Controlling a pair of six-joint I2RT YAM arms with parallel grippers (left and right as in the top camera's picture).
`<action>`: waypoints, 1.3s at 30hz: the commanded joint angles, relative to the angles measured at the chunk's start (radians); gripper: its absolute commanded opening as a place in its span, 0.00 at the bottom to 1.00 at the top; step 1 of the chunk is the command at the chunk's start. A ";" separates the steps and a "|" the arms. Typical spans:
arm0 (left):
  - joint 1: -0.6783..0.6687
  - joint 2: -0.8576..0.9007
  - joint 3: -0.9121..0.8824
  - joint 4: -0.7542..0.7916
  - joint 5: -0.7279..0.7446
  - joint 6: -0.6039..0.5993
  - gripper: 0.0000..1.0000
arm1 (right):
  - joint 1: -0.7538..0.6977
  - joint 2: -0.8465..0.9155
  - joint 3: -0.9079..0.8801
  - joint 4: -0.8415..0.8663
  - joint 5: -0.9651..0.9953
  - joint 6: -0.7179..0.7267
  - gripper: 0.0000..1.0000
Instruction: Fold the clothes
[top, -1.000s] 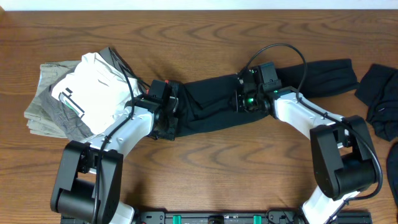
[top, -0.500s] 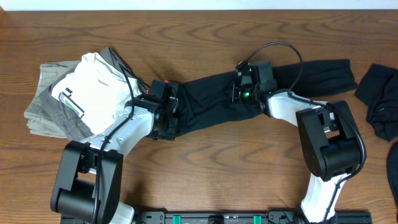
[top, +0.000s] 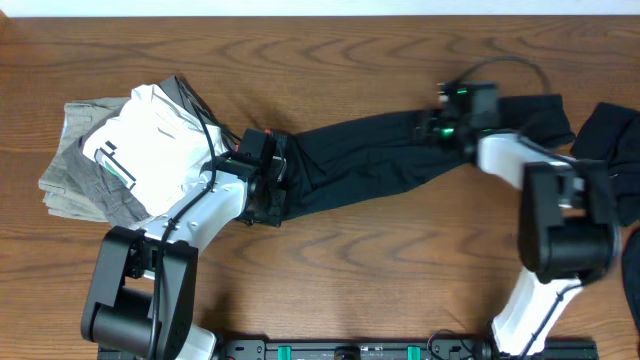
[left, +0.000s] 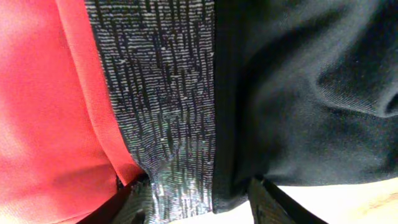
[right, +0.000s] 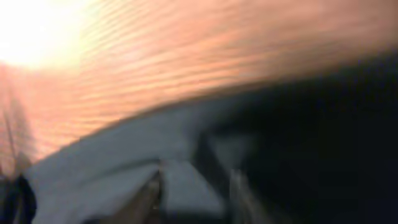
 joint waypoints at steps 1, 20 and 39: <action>0.002 0.030 0.005 -0.030 -0.030 0.000 0.57 | -0.133 -0.137 0.040 -0.076 -0.088 -0.061 0.47; 0.002 -0.098 0.287 -0.215 0.057 -0.067 0.79 | -0.587 -0.022 0.080 -0.118 -0.125 -0.255 0.82; 0.002 -0.105 0.287 -0.248 0.057 -0.068 0.80 | -0.566 0.116 0.079 0.040 -0.016 -0.069 0.74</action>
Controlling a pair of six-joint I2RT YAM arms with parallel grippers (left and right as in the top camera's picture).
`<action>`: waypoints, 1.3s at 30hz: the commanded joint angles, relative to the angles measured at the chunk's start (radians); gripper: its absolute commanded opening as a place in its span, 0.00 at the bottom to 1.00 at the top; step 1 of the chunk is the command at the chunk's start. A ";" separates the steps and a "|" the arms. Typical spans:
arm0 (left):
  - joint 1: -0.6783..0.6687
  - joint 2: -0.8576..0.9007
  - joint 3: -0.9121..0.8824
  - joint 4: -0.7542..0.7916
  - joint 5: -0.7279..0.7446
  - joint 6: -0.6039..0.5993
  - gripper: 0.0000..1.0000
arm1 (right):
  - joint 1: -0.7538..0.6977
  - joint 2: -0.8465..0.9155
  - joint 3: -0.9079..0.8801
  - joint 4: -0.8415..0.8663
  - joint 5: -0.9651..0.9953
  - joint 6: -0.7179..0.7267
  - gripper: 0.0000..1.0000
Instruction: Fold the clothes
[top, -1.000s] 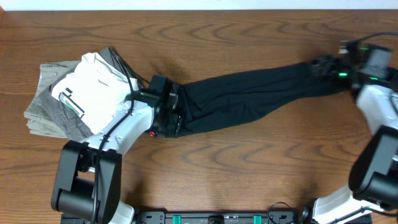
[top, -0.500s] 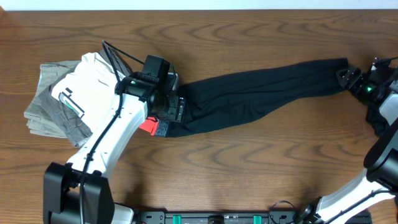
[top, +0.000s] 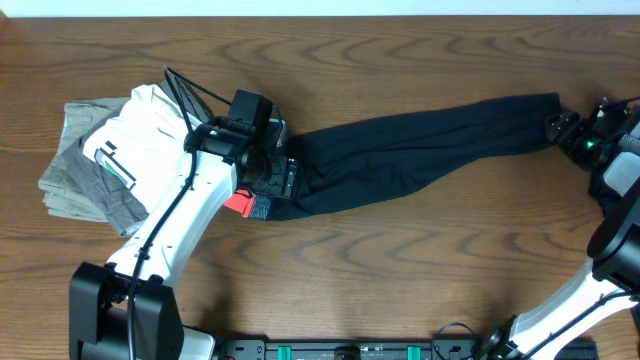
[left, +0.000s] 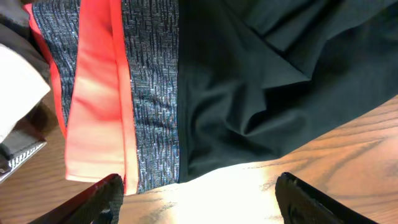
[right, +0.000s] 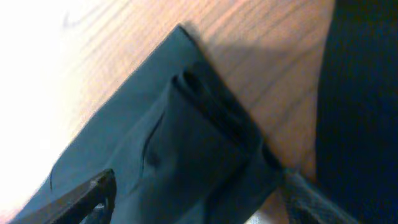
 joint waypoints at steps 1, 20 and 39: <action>0.001 -0.012 0.015 -0.011 0.011 -0.010 0.80 | 0.021 0.045 -0.003 0.014 0.013 0.088 0.69; 0.002 -0.012 0.055 -0.060 0.008 0.020 0.81 | -0.115 -0.302 -0.001 -0.076 0.010 0.060 0.01; 0.076 -0.017 0.275 -0.175 0.002 0.029 0.81 | 0.087 -0.599 -0.001 -0.363 -0.230 -0.085 0.01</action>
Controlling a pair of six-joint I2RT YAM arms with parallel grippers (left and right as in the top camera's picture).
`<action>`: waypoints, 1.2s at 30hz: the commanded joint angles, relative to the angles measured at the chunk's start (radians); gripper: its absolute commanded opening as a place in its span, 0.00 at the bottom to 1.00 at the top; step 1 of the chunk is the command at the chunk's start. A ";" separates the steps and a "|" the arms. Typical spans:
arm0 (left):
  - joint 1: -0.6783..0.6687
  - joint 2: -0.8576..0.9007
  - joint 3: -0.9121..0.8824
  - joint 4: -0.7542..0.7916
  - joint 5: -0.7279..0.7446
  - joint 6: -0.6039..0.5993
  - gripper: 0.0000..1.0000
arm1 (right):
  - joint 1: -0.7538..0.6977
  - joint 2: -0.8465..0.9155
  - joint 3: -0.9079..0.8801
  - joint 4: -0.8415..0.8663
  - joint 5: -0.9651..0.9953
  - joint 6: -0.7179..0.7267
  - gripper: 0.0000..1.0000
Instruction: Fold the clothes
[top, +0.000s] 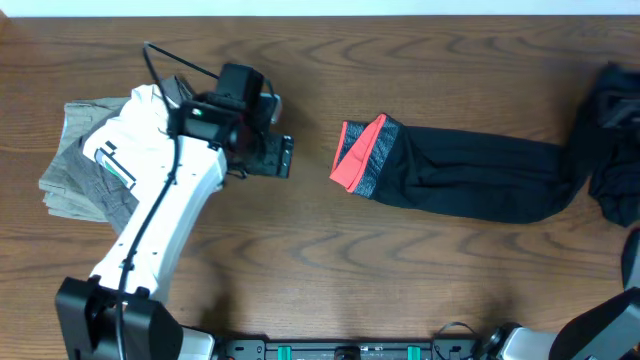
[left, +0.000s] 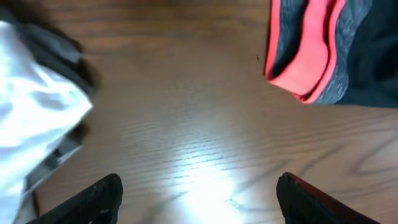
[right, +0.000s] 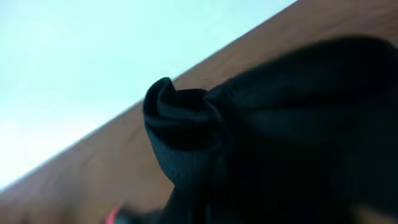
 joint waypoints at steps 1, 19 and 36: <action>0.060 -0.020 0.068 -0.024 -0.007 0.018 0.81 | 0.137 -0.021 0.003 -0.055 -0.073 -0.080 0.01; 0.243 -0.102 0.090 -0.061 -0.027 0.021 0.85 | 0.799 0.141 -0.015 -0.227 0.252 -0.101 0.01; 0.239 -0.089 0.079 -0.079 0.115 0.023 0.93 | 0.739 0.076 -0.013 -0.188 0.199 -0.056 0.63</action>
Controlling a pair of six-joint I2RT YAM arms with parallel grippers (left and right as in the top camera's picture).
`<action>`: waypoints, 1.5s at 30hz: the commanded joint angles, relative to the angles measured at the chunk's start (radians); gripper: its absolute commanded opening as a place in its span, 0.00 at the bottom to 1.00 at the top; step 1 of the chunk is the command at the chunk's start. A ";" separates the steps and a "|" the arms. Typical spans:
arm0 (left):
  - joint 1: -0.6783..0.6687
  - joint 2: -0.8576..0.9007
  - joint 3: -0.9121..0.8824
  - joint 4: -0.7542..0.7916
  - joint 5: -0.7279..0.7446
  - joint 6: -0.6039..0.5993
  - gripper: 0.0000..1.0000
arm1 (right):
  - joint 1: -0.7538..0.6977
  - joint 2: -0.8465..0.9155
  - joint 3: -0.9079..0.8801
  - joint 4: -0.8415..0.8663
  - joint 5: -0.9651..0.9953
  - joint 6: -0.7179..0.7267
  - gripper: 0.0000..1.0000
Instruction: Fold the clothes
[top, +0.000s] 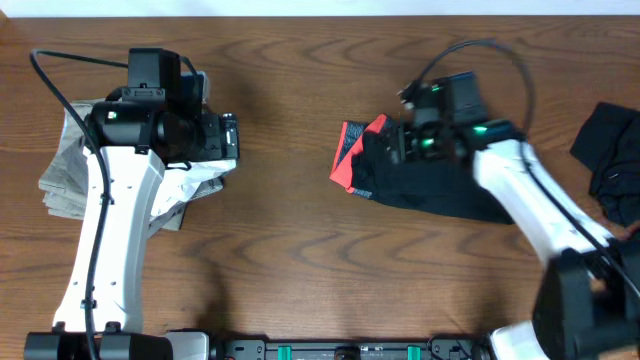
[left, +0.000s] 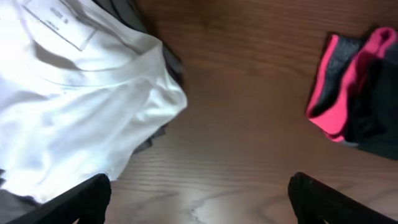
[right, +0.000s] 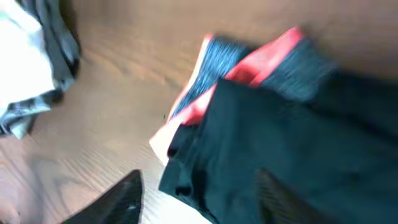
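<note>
Black pants (top: 450, 185) with a red and grey waistband (top: 349, 160) lie right of centre, doubled over, a black layer reaching up to the waistband. My right gripper (top: 392, 148) hovers over that end. In the right wrist view its fingers stand apart over the black fabric (right: 280, 124) and the waistband (right: 249, 62); right gripper (right: 199, 180) open. My left gripper (top: 228, 140) is open over the edge of the clothes pile, with bare wood between its fingers (left: 93, 194); left gripper (left: 199, 186).
A pile with a white shirt (top: 150, 180) on grey garments (top: 65, 170) sits at the left; the white shirt (left: 68, 93) fills the left of the left wrist view. Another black garment (top: 610, 150) lies at the right edge.
The pants lay stretched out toward the right edge, the right arm out of view there. Now they are half as long and the right gripper is at the waistband end. The left arm has moved left, over the pile.
First both grippers were shut on the pants, left at the waistband by the pile, right on a leg. Then the pants lay stretched out with both grippers open. Then they lay further right, the left gripper clear of them. Now they lie doubled over.
</note>
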 joint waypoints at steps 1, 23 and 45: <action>-0.007 0.016 -0.003 0.002 0.182 0.005 0.93 | -0.096 -0.093 0.003 -0.011 0.005 0.004 0.65; -0.262 0.550 -0.095 0.439 0.605 -0.149 0.97 | -0.510 -0.127 0.002 -0.327 0.019 0.028 0.64; -0.388 0.683 -0.095 0.650 0.620 -0.322 0.96 | -0.285 0.208 0.000 -0.187 0.023 0.113 0.02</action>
